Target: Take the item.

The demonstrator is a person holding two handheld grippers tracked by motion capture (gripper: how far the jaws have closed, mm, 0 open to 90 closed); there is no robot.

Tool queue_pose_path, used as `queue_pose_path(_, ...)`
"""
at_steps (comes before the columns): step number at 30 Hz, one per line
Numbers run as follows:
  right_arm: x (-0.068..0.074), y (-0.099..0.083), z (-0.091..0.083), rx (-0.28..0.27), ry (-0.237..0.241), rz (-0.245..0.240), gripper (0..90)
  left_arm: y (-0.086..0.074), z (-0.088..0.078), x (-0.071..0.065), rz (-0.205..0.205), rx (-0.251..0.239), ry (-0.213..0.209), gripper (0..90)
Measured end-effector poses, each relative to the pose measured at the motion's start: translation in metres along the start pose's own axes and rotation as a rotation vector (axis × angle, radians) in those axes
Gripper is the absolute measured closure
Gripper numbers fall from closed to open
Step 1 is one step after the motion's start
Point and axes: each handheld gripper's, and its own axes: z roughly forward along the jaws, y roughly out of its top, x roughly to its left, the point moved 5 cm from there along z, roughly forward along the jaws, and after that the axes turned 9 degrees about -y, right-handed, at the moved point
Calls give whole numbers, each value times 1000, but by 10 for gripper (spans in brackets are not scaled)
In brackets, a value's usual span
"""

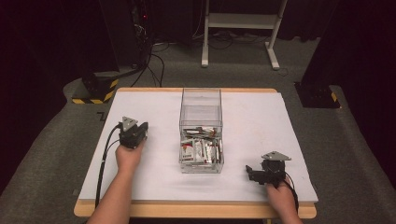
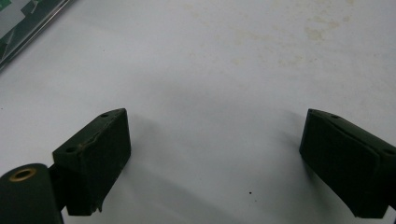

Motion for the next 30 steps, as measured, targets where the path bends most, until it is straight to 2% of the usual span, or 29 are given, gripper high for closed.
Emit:
queue_pose_path(6,0,0,0,0,0,0,86,-2,9,-6,-18,0,-22,885)
queue_pose_path(13,0,0,0,0,0,0,86,-5,17,-16,-17,14,-46,879)
queue_pose_path(22,0,0,0,0,1,2,86,-5,19,-23,-29,19,-76,677)
queue_pose_path(30,0,0,0,1,0,1,86,-4,14,-25,-16,39,-81,601)
